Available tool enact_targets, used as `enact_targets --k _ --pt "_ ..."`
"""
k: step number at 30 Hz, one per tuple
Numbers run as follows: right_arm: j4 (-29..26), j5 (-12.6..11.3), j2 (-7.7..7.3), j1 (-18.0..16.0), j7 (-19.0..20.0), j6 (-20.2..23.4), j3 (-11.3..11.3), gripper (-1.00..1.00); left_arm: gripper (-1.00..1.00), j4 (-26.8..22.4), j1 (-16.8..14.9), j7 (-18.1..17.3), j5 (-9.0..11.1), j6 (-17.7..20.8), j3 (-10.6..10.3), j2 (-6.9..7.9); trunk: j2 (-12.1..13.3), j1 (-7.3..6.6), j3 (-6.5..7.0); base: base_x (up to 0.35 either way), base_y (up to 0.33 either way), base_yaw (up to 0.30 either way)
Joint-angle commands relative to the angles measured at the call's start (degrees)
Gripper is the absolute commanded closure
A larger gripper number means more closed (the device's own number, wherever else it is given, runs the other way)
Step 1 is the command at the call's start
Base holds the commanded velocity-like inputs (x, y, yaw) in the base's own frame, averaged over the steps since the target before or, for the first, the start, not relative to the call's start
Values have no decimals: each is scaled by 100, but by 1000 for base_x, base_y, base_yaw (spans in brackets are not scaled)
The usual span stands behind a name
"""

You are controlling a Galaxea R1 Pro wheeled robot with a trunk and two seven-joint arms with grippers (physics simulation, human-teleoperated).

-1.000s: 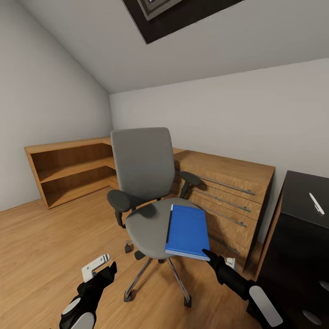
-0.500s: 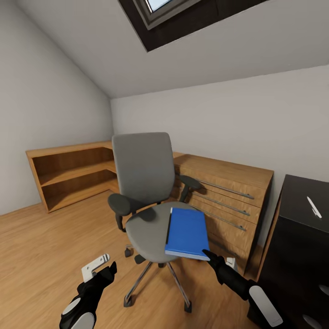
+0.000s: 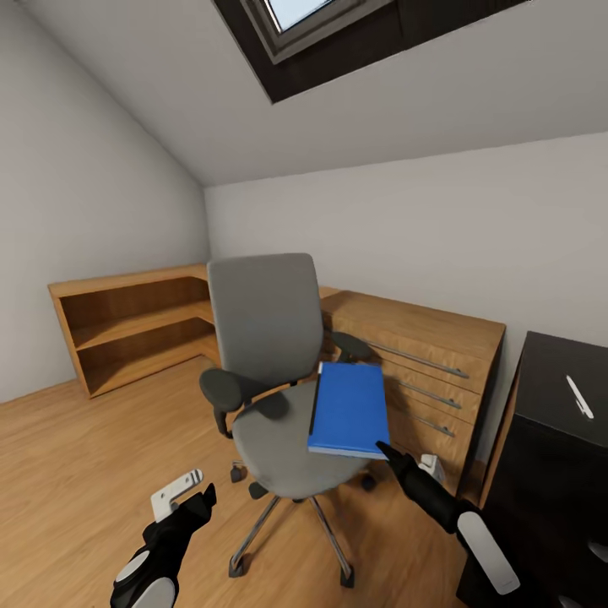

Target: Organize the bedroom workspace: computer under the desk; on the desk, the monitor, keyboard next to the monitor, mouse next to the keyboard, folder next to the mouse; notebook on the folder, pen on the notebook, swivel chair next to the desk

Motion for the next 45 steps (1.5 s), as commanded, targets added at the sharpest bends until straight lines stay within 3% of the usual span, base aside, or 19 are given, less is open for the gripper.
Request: enact_targets --k 1,10,25,32,36,40,41,45 --pt "-21 41 4 -1 4 3 -4 100 -100 -8 -6 36 7 28 -8 6 39 -24 12 0 0 0" --pt "-63 177 7 6 4 -86 242 100 -100 -7 -6 45 6 15 -5 1 400 -221 174 -24 0 0" --pt "-74 207 6 6 4 -112 275 100 -100 -7 -6 47 13 15 -11 0 1001 -551 443 -266 0 0" --pt "-761 325 5 122 -211 -356 272 100 -100 -7 -6 61 18 15 -18 -8 1282 -705 568 -15 0 0" --pt "-1315 506 11 248 -834 -420 278 100 -100 16 -6 68 26 15 -56 -19 1442 -792 640 -1 0 0" --pt "-2769 503 1 267 -2353 -163 269 100 -100 238 -6 65 29 15 -169 -39 1603 -880 712 0 0 0" --pt "-3153 484 4 268 -2934 1 275 100 -100 282 -6 64 21 15 -177 -39 1643 -902 730 0 0 0" --pt "-3559 347 19 240 -3736 228 280 100 -100 326 -6 63 22 15 -175 -36 1803 -990 802 0 0 0"
